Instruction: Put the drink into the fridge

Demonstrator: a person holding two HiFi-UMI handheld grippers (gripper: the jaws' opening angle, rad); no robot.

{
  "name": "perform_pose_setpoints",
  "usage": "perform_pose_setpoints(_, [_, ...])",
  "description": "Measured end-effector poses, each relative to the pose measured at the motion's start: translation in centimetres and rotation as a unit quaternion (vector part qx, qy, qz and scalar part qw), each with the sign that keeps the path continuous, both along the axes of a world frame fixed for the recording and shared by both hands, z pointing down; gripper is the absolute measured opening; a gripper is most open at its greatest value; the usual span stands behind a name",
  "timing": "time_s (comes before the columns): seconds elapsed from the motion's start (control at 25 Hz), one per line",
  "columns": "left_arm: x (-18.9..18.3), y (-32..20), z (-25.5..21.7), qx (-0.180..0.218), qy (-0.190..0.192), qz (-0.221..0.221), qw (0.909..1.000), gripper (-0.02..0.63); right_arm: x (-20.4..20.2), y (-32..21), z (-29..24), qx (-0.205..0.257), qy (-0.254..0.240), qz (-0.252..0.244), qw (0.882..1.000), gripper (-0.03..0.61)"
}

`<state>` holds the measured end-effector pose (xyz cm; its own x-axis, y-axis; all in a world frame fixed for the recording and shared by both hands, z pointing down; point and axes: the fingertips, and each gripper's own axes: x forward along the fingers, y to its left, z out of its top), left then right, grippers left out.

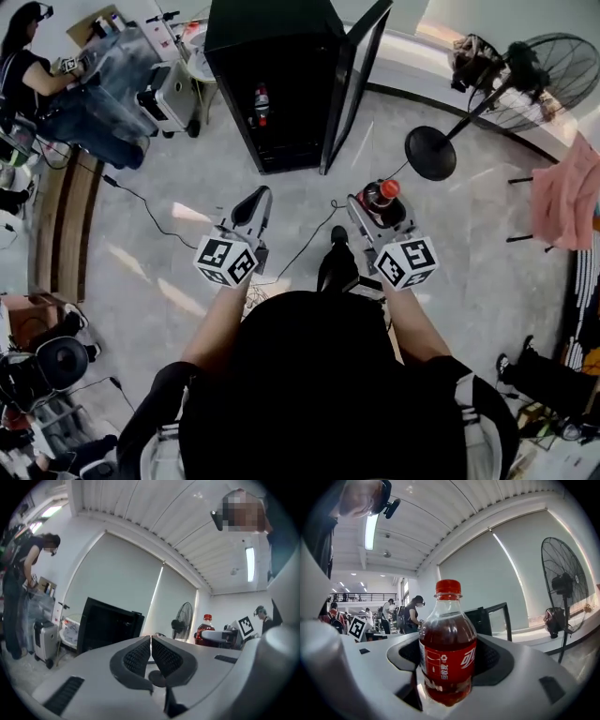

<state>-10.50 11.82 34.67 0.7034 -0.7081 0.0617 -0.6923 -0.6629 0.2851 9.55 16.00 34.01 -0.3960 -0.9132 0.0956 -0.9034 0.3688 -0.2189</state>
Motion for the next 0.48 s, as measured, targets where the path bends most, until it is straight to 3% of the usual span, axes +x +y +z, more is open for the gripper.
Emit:
perform_pose_setpoints(0.16, [1.3, -5.1, 0.3, 0.015, -0.01, -0.061, 0.998, 0.023, 1.5, -6.2, -0.4, 0.022, 0.023, -0.039, 0.999, 0.307])
perform_pose_setpoints(0.48, [5.8, -13.3, 0.9, -0.03, -0.009, -0.105, 0.994, 0.023, 5.4, -16.6, 0.2, 0.002, 0.013, -0.092, 0.996, 0.308])
